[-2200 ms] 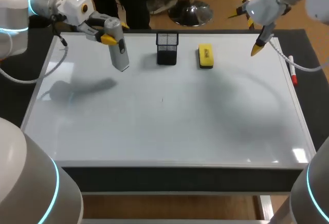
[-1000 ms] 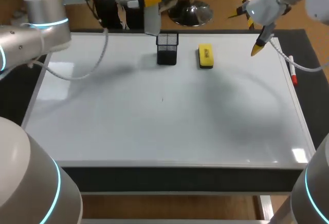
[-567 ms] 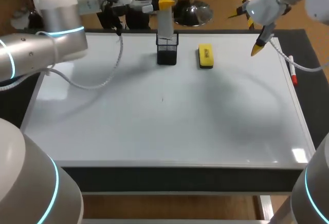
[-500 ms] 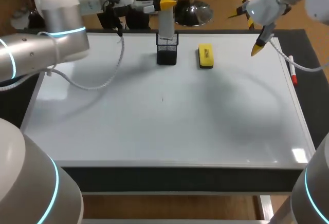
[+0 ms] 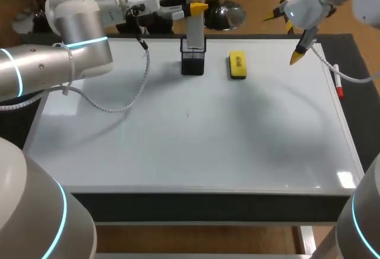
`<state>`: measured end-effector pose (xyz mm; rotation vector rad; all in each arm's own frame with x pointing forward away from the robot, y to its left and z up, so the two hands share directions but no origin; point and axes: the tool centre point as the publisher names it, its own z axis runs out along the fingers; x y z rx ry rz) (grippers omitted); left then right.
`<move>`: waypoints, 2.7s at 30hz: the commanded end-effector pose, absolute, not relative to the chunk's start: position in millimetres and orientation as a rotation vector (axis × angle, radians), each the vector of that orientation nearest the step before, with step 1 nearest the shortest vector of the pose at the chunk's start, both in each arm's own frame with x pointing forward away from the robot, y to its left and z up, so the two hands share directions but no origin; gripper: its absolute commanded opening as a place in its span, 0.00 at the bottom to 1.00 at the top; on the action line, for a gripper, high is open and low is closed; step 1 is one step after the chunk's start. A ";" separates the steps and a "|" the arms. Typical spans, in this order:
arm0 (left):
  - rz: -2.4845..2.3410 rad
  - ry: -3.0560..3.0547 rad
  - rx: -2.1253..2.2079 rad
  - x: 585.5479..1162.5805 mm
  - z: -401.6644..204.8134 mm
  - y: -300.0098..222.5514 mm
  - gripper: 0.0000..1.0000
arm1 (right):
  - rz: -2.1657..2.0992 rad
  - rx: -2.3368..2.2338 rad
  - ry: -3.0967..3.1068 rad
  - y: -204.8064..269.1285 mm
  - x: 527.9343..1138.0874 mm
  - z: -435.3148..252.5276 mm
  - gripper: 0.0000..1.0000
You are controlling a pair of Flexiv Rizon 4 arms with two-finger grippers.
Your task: Pick up the inspection probe, press it on each red-marked spot on the whiteboard one by one, put down the probe, pick up the eraser, and wipe off all the red marks.
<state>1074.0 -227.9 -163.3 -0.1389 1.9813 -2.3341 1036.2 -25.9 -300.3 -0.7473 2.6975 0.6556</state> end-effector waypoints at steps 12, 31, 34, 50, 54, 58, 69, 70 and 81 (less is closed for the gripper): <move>-2.331 1.950 -0.158 1076.7 -171.9 -220.1 0.00 | 0.652 -0.750 2.700 -26.1 1036.5 -300.0 1.00; -2.339 1.953 -0.166 1087.1 -190.9 -221.4 0.00 | 0.652 -0.750 2.700 -26.1 1036.5 -300.0 1.00; -2.339 1.954 -0.162 1089.2 -195.9 -221.0 0.00 | 0.652 -0.750 2.700 -26.1 1036.5 -300.0 1.00; -2.363 1.958 -0.213 1102.1 -224.9 -221.2 0.00 | 0.652 -0.750 2.700 -26.1 1036.5 -300.0 1.00; -2.366 1.955 -0.188 1105.6 -231.0 -221.7 0.00 | 0.652 -0.750 2.700 -26.1 1036.5 -300.0 1.00; -2.381 1.966 -0.171 1108.5 -239.3 -221.9 0.00 | 0.652 -0.750 2.700 -26.1 1036.5 -300.0 1.00; -2.393 1.958 -0.188 1109.9 -251.6 -224.4 0.00 | 0.652 -0.750 2.700 -26.1 1036.5 -300.0 1.00; -2.396 1.954 -0.191 1109.9 -252.4 -224.8 0.00 | 0.652 -0.750 2.700 -26.1 1036.5 -300.0 1.00; -2.400 1.948 -0.182 1109.9 -261.2 -225.5 0.00 | 0.652 -0.750 2.700 -26.1 1036.5 -300.0 1.00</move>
